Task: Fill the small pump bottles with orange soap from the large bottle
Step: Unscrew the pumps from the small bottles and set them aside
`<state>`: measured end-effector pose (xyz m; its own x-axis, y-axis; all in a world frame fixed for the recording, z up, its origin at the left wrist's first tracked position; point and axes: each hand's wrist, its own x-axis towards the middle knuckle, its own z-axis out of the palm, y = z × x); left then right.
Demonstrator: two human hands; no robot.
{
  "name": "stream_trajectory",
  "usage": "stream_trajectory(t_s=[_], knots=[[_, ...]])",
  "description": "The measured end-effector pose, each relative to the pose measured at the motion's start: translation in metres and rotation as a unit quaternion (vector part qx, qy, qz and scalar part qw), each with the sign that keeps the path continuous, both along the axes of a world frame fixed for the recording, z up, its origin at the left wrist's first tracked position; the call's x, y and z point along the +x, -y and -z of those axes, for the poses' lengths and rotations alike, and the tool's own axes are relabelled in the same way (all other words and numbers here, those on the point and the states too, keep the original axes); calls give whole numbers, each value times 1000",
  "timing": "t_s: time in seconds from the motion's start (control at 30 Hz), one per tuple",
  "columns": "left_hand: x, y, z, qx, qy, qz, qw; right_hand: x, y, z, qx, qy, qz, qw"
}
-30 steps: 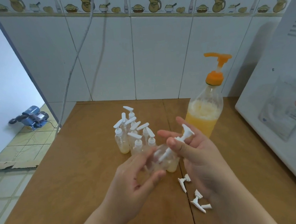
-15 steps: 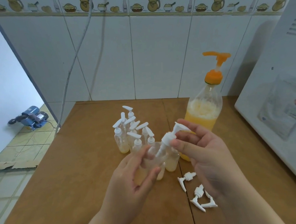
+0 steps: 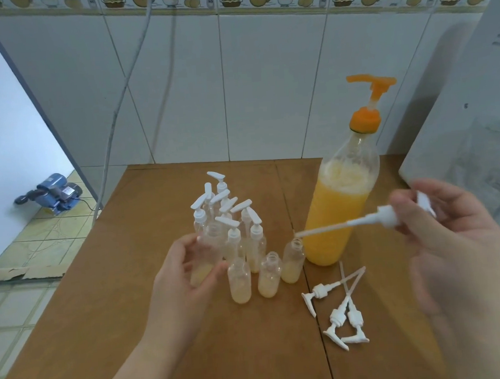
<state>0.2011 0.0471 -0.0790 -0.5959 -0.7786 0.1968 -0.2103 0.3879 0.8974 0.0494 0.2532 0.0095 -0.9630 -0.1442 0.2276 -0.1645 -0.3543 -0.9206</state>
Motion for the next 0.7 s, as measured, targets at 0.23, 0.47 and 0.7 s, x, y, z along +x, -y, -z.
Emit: stream_trajectory(t_s=[0.23,0.47,0.7], knots=[[2,21,43,98,39,-55,993,-12,-32,85,276,-62,126,951],[-4,23,63,107,72,-29,991,-3,-39,172,478,-338,8,811],[6,44,70,99,134,60,984,-8,-40,193,474,-306,-51,824]])
